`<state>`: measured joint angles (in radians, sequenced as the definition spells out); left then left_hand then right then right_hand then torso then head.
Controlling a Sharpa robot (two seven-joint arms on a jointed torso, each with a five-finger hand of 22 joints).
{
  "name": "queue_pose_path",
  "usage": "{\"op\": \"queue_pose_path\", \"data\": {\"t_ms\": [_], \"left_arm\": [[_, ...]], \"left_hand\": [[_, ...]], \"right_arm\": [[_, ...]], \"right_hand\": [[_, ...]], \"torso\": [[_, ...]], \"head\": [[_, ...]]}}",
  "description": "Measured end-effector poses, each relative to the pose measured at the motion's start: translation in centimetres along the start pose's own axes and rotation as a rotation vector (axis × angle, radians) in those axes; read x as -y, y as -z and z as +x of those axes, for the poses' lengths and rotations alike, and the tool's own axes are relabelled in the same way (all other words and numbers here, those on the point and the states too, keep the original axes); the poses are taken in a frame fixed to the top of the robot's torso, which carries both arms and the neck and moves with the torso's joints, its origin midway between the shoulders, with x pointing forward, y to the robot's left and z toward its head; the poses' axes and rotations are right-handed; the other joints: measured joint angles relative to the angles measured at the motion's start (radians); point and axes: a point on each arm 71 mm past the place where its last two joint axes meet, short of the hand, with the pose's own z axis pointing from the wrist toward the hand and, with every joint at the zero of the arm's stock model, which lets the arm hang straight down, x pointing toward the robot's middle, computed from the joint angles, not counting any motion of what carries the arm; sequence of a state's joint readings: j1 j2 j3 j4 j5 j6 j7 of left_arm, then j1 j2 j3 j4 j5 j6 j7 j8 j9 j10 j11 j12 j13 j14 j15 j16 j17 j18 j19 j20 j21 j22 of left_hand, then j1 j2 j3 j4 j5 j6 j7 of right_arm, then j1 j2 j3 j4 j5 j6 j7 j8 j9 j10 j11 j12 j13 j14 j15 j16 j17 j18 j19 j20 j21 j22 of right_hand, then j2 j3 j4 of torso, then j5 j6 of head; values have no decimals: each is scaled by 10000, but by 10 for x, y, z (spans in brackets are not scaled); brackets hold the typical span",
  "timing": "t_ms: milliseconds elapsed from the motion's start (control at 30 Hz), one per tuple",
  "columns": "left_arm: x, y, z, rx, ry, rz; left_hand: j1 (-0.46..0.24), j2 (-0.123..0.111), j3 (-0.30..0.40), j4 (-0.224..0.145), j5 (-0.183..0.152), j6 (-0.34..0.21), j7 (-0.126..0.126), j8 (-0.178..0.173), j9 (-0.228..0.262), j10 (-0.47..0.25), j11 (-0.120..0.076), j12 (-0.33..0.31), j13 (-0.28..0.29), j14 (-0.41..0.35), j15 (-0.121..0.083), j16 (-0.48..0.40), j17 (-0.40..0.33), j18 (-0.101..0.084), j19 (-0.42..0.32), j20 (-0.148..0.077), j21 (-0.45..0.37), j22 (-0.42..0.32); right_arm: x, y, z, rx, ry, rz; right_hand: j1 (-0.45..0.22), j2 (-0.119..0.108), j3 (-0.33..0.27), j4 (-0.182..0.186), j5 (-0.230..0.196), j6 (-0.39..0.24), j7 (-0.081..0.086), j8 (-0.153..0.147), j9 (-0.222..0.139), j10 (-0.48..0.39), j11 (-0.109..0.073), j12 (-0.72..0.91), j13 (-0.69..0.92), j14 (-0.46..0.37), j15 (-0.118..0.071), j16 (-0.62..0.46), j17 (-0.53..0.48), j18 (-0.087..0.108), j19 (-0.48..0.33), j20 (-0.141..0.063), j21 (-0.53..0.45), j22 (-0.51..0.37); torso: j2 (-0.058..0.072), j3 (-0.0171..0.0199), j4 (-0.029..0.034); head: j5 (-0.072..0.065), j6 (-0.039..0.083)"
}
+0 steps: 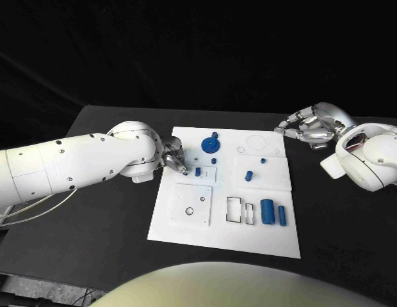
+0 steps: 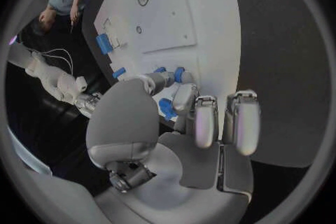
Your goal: Assemble the parts on the task board
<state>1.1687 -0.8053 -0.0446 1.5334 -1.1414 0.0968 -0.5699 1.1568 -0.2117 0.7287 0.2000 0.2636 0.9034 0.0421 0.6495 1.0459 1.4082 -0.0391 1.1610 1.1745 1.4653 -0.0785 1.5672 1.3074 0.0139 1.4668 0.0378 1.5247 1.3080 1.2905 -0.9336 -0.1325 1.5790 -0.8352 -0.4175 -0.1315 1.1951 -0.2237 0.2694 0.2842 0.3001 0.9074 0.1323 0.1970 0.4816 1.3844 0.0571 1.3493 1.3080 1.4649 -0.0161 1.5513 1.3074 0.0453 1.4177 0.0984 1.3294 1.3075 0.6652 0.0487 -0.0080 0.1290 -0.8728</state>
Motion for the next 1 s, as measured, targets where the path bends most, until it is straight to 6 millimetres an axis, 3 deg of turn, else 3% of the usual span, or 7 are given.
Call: {"op": "queue_pose_path", "data": {"t_ms": [733, 1000], "left_arm": [[-1, -2, -2, -223, 138, -46], [1, -5, -2, -377, 134, -122]], "left_hand": [[-39, 40, 43, 43, -6, 33, 12, 61, 110, 72, 0, 37, 33, 35, -35, 0, 0, 1, 0, 0, 0, -2], [-92, 92, 83, 83, -199, 35, -36, 170, 114, 72, 0, 37, 32, 35, -35, 0, 0, 1, 0, 0, 0, -3]], "right_arm": [[0, 0, 0, 3, 1, 5], [0, 0, 0, 2, 2, 7]], "right_hand": [[40, 40, 0, 0, 0, 0, 0, 40, 7, 0, 0, 0, -2, 0, 0, 0, -1, 0, 0, 0, -52, -2], [40, 40, 0, 0, 0, 0, 0, 40, 7, 0, 0, 0, -3, 0, 0, 0, -1, 0, 0, 0, -51, 6]], "torso": [[7, -1, 3], [0, 5, 0]], "head": [[-8, 0], [-3, 0]]}}
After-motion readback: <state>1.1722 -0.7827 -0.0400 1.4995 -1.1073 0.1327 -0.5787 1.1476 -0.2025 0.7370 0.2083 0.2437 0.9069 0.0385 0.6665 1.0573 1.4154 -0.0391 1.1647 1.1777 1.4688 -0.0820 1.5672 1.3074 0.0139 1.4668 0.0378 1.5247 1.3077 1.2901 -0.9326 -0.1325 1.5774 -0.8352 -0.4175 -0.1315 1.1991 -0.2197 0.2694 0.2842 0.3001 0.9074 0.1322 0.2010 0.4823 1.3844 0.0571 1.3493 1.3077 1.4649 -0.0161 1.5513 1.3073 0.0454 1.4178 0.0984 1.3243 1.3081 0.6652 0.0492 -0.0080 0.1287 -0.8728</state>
